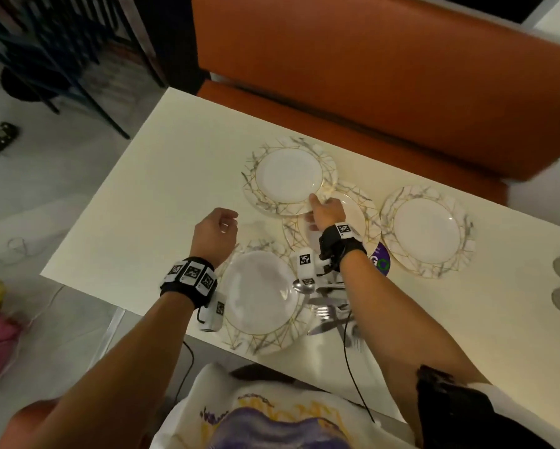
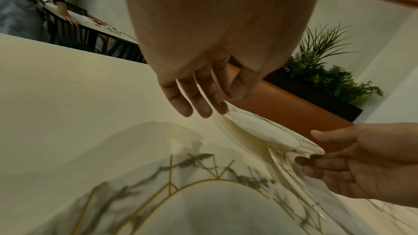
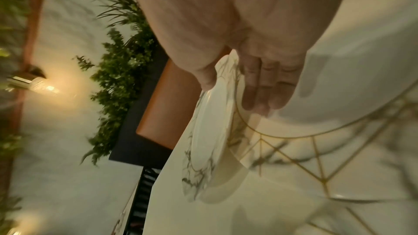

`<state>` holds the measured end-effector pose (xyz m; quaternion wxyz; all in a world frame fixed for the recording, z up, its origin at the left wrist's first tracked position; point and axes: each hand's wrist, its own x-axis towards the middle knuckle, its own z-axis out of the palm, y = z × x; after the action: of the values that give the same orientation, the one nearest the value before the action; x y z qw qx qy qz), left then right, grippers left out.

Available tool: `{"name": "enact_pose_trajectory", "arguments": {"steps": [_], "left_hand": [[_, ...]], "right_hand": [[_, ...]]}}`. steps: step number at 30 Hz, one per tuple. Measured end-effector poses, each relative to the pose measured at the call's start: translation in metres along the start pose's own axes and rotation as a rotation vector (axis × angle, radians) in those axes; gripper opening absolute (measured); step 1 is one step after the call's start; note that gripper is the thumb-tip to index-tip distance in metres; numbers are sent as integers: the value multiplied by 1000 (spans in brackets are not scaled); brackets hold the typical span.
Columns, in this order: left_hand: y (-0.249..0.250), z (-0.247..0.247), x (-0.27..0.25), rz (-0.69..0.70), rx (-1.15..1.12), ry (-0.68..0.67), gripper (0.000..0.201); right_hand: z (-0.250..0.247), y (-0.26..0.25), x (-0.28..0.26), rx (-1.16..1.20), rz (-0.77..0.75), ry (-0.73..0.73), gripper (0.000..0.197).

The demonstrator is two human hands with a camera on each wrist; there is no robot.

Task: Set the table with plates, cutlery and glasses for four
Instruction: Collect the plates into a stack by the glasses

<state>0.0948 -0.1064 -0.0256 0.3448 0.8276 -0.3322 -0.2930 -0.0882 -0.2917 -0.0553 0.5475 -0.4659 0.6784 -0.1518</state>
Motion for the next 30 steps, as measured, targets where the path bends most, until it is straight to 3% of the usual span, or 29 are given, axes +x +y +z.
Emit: {"name": "enact_pose_trajectory", "arguments": {"steps": [4, 11, 17, 19, 22, 25, 27, 30], "left_hand": [[-2, -5, 3, -38, -8, -10, 19], [-2, -18, 21, -171, -263, 101, 33], [13, -24, 26, -396, -791, 47, 68], [14, -25, 22, -428, -914, 104, 66], [9, -31, 15, -413, -892, 288, 51], [1, -44, 8, -367, -904, 397, 53], [-5, -53, 4, -338, -900, 465, 60], [-13, -68, 1, -295, -915, 538, 58]], "right_hand": [[1, -12, 3, -80, -53, 29, 18], [-26, -23, -36, -54, -323, -13, 31], [-33, -21, -83, -62, -482, -174, 29], [-26, -16, -86, -72, -484, -213, 28], [-21, -11, -86, -69, -454, -289, 31], [-14, -2, -82, -97, -409, -267, 29], [-1, 11, -75, -264, -482, -210, 31], [22, 26, -66, -770, -698, -255, 42]]}}
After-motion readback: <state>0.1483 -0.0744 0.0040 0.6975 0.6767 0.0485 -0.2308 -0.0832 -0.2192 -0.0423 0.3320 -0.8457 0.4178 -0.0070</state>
